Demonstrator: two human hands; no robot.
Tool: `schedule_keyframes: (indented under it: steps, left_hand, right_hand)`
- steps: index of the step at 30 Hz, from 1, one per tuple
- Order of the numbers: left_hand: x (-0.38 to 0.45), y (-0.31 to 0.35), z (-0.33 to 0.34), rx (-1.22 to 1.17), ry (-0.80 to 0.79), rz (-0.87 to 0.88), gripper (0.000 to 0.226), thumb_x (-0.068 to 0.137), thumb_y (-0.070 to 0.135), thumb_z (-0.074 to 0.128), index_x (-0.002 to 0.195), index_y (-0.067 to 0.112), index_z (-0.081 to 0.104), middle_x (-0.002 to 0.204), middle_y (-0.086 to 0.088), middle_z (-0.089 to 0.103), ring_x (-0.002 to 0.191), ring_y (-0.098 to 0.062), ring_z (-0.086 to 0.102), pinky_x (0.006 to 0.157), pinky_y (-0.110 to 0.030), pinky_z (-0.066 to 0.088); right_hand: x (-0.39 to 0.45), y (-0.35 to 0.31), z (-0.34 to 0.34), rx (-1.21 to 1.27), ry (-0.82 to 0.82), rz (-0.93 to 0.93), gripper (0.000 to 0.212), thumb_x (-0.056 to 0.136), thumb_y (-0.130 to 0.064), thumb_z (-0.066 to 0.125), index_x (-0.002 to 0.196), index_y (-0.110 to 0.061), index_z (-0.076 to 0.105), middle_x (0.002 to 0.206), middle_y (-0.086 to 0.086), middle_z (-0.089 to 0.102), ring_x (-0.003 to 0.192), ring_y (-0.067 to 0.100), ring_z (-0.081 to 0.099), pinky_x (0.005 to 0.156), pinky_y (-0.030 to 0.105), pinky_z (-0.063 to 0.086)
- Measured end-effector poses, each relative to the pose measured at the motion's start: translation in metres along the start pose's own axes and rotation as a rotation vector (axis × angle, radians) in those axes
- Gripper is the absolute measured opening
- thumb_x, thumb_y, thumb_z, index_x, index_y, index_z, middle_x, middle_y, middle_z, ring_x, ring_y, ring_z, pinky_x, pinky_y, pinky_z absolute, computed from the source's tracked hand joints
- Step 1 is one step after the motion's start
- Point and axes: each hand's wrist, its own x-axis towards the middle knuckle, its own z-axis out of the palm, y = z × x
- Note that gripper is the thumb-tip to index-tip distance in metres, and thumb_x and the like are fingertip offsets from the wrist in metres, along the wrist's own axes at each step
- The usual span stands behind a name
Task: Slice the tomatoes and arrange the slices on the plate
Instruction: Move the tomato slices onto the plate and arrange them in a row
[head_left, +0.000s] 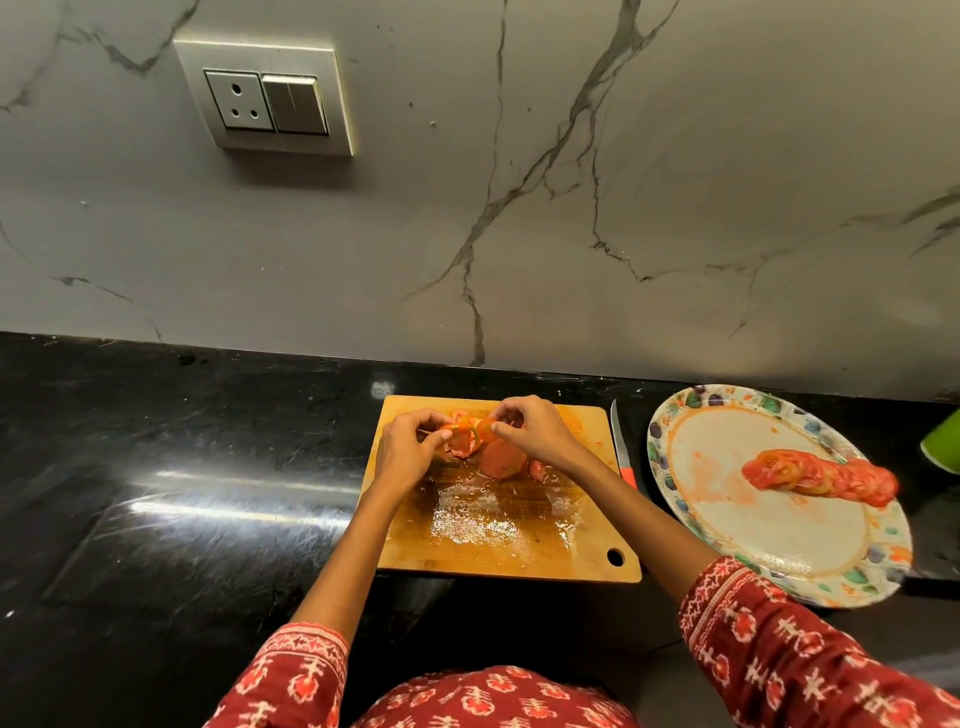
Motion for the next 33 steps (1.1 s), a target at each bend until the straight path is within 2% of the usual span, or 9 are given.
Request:
schedule_keyframes:
  steps: [5, 13, 16, 18, 20, 24, 27, 30, 33]
  left_hand:
    - [0.002, 0.002, 0.004, -0.014, -0.004, 0.011, 0.014, 0.085, 0.011, 0.064, 0.098, 0.010, 0.068, 0.099, -0.005, 0.066, 0.091, -0.012, 0.058, 0.075, -0.020, 0.048]
    - [0.009, 0.008, 0.017, -0.034, -0.024, 0.034, 0.019, 0.084, 0.005, 0.064, 0.093, 0.022, 0.062, 0.094, -0.003, 0.065, 0.088, -0.012, 0.061, 0.058, -0.009, 0.049]
    - [0.013, 0.021, 0.029, -0.028, -0.060, 0.060, 0.017, 0.082, 0.007, 0.067, 0.094, 0.020, 0.064, 0.091, 0.002, 0.064, 0.088, -0.011, 0.060, 0.066, -0.012, 0.049]
    - [0.016, 0.030, 0.039, -0.021, -0.086, 0.076, 0.017, 0.081, 0.009, 0.069, 0.096, 0.016, 0.066, 0.091, 0.002, 0.064, 0.088, -0.011, 0.060, 0.074, -0.022, 0.051]
    - [0.021, 0.040, 0.052, -0.019, -0.119, 0.120, 0.018, 0.079, 0.009, 0.070, 0.096, 0.015, 0.066, 0.091, 0.002, 0.066, 0.087, -0.012, 0.061, 0.076, -0.027, 0.052]
    - [0.029, 0.065, 0.086, -0.026, -0.201, 0.189, 0.020, 0.077, 0.008, 0.072, 0.096, 0.015, 0.067, 0.091, 0.002, 0.067, 0.085, -0.011, 0.063, 0.077, -0.026, 0.052]
    - [0.033, 0.092, 0.114, -0.038, -0.293, 0.199, 0.021, 0.078, 0.006, 0.071, 0.097, 0.013, 0.068, 0.092, 0.002, 0.067, 0.084, -0.010, 0.063, 0.078, -0.024, 0.052]
    - [0.037, 0.116, 0.142, -0.039, -0.389, 0.248, 0.017, 0.078, 0.006, 0.071, 0.091, 0.015, 0.069, 0.085, 0.001, 0.068, 0.079, -0.010, 0.063, 0.071, -0.025, 0.051]
    - [0.037, 0.134, 0.173, 0.014, -0.501, 0.329, 0.013, 0.077, 0.008, 0.072, 0.084, 0.018, 0.070, 0.076, 0.004, 0.068, 0.071, -0.007, 0.060, 0.066, -0.021, 0.047]
  right_hand:
    - [0.000, 0.004, -0.002, 0.017, -0.004, 0.001, 0.017, 0.089, -0.016, 0.061, 0.102, -0.008, 0.069, 0.100, 0.007, 0.066, 0.086, 0.008, 0.054, 0.063, 0.012, 0.042]
    - [-0.006, 0.017, -0.014, 0.038, 0.024, -0.004, 0.010, 0.086, -0.015, 0.066, 0.095, -0.011, 0.070, 0.093, 0.004, 0.066, 0.082, 0.007, 0.054, 0.063, 0.013, 0.040]
    - [-0.011, 0.029, -0.027, 0.047, 0.064, 0.025, 0.010, 0.085, -0.016, 0.067, 0.094, -0.012, 0.071, 0.090, 0.003, 0.066, 0.080, 0.007, 0.054, 0.063, 0.014, 0.040]
    - [-0.016, 0.038, -0.036, 0.071, 0.116, 0.050, 0.010, 0.085, -0.016, 0.067, 0.093, -0.011, 0.070, 0.088, -0.001, 0.063, 0.080, 0.007, 0.054, 0.063, 0.013, 0.040]
    - [-0.024, 0.049, -0.048, 0.108, 0.173, 0.078, 0.009, 0.085, -0.017, 0.067, 0.091, -0.011, 0.070, 0.086, -0.002, 0.064, 0.079, 0.006, 0.054, 0.063, 0.014, 0.041]
    - [-0.045, 0.079, -0.074, 0.116, 0.238, 0.143, 0.006, 0.083, -0.017, 0.069, 0.086, -0.011, 0.069, 0.079, -0.007, 0.062, 0.072, 0.002, 0.053, 0.062, 0.016, 0.042]
    - [-0.061, 0.106, -0.098, 0.118, 0.337, 0.222, 0.006, 0.080, -0.011, 0.071, 0.083, -0.007, 0.069, 0.078, 0.005, 0.067, 0.068, 0.009, 0.056, 0.065, 0.025, 0.046]
    - [-0.079, 0.134, -0.127, 0.096, 0.416, 0.308, 0.006, 0.076, -0.007, 0.073, 0.079, -0.003, 0.070, 0.073, 0.005, 0.064, 0.066, 0.013, 0.054, 0.067, 0.027, 0.044]
    - [-0.100, 0.160, -0.154, 0.068, 0.449, 0.399, 0.009, 0.079, -0.008, 0.072, 0.085, -0.002, 0.071, 0.079, 0.006, 0.066, 0.072, 0.013, 0.056, 0.069, 0.024, 0.045]
